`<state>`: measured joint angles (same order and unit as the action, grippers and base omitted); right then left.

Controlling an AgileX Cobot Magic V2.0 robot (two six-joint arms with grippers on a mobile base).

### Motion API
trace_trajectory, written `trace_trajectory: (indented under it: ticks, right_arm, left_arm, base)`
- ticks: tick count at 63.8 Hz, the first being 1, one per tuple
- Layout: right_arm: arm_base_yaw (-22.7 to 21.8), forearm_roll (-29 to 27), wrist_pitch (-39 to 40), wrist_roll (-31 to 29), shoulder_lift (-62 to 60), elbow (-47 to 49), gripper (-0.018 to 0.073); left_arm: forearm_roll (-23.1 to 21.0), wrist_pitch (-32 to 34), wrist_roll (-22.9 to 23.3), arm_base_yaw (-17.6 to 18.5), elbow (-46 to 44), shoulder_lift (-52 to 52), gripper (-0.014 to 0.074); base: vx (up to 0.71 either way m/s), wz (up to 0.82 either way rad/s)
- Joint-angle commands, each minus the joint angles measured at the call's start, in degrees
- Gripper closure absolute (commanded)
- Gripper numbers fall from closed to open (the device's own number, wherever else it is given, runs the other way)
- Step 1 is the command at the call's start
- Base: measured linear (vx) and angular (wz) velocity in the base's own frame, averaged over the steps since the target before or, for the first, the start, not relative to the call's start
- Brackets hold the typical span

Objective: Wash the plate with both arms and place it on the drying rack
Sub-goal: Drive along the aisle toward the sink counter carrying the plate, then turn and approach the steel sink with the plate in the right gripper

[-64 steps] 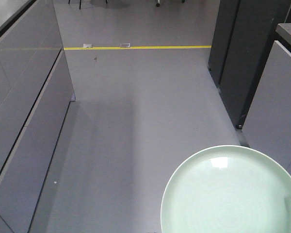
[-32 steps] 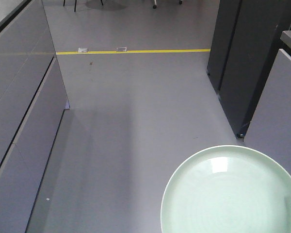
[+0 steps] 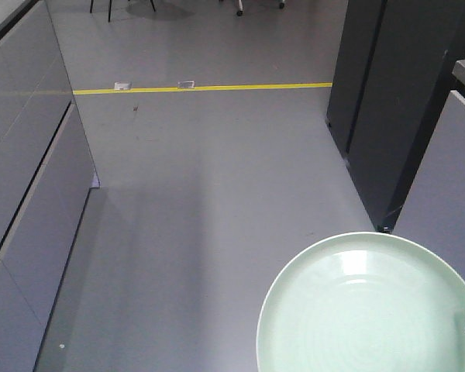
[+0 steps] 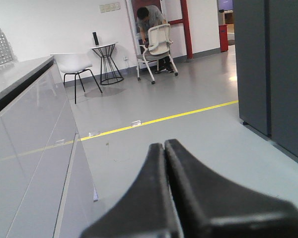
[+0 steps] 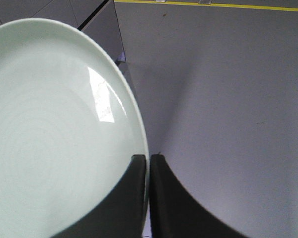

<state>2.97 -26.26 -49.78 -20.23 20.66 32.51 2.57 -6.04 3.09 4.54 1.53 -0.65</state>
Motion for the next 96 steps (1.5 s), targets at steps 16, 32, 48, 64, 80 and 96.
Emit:
trace_trajectory:
  ticks: [16, 32, 48, 64, 80, 96]
  right_arm:
    - [-0.4, -1.4, 3.6, -0.4, 0.6, 1.4, 0.0564]
    - [-0.4, -1.4, 3.6, -0.4, 0.6, 1.4, 0.0564]
    - [-0.4, -1.4, 3.6, -0.4, 0.6, 1.4, 0.0564]
    - [-0.4, -1.4, 3.6, -0.4, 0.6, 1.4, 0.0564]
    - [-0.4, -1.4, 3.6, -0.4, 0.6, 1.4, 0.0564]
    - [-0.4, -1.4, 3.6, -0.4, 0.6, 1.4, 0.0564]
  left_arm:
    - [-0.1, 4.4, 0.5, 0.4, -1.5, -0.8, 0.0603]
    - [-0.1, 4.4, 0.5, 0.4, -1.5, -0.8, 0.0603]
    - [-0.1, 4.4, 0.5, 0.4, -1.5, -0.8, 0.0603]
    - [-0.1, 4.4, 0.5, 0.4, -1.5, -0.8, 0.0603]
    - [-0.1, 4.4, 0.5, 0.4, -1.5, -0.8, 0.0603]
    - [-0.1, 4.4, 0.5, 0.4, -1.5, -0.8, 0.0603]
  base:
    - [0.16, -0.09]
    - [0.16, -0.17]
    - [0.15, -0.24]
    - [0.13, -0.27]
    - [0.13, -0.31]
    - [0.13, -0.34]
